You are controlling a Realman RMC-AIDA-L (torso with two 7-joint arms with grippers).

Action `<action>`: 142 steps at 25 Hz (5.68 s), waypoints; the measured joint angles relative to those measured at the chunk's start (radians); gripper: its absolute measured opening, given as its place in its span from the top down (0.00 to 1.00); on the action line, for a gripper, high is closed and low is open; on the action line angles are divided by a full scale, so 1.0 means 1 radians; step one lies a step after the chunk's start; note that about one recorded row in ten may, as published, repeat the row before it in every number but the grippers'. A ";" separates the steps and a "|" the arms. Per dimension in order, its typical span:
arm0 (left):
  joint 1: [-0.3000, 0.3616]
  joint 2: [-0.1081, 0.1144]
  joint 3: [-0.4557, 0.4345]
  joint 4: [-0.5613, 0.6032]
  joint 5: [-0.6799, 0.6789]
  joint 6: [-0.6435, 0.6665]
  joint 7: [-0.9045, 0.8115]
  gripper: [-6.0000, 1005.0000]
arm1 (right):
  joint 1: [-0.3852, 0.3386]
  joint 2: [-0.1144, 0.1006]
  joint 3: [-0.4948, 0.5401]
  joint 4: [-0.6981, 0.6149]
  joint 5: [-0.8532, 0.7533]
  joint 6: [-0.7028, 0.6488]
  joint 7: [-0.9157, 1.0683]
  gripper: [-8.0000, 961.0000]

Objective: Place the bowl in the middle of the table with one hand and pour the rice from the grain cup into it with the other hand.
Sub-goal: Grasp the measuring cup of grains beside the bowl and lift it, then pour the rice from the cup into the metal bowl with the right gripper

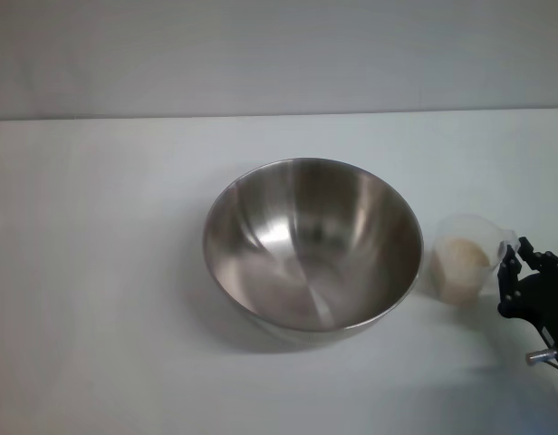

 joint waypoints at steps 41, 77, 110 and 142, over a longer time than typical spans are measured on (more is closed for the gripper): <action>0.018 -0.002 0.002 0.000 0.003 0.035 -0.012 0.24 | 0.003 0.001 0.000 -0.006 0.009 -0.043 0.001 0.97; 0.018 -0.008 0.019 0.001 0.003 0.033 -0.012 0.24 | 0.176 -0.005 0.052 -0.022 -0.032 -0.459 -0.465 0.98; 0.020 -0.009 0.025 0.000 0.003 0.055 -0.028 0.25 | 0.248 0.003 0.044 0.072 -0.232 -0.220 -1.303 0.98; 0.030 -0.009 0.052 0.006 0.002 0.047 -0.052 0.25 | 0.282 0.001 0.039 -0.081 -0.431 -0.229 -1.505 0.97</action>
